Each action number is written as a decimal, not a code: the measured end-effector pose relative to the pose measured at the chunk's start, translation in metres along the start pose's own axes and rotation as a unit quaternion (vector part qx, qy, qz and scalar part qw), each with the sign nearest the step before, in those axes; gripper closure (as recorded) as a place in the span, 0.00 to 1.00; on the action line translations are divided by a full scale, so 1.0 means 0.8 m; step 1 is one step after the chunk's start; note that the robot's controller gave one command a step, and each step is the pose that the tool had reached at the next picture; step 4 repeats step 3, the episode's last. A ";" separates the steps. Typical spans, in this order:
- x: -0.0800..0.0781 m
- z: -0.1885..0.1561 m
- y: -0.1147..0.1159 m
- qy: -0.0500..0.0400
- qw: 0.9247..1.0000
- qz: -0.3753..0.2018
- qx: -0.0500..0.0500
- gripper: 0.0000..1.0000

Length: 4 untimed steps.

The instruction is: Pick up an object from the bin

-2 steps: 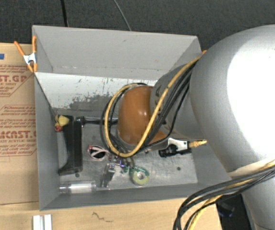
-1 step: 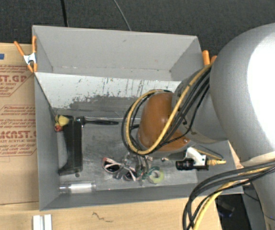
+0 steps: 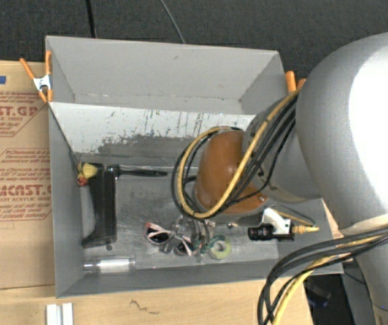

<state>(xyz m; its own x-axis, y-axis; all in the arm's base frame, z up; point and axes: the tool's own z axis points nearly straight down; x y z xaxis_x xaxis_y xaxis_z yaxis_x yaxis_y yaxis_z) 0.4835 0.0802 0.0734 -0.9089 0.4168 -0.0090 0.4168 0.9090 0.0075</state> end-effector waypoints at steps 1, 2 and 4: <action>0.001 -0.003 -0.001 0.002 1.000 0.000 0.001 1.00; 0.005 -0.026 -0.004 0.008 1.000 -0.001 0.006 1.00; 0.000 -0.109 0.001 0.004 1.000 -0.001 0.003 1.00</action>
Offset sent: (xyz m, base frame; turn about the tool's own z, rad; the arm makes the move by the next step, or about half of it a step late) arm -0.0002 0.0000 0.0079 0.0000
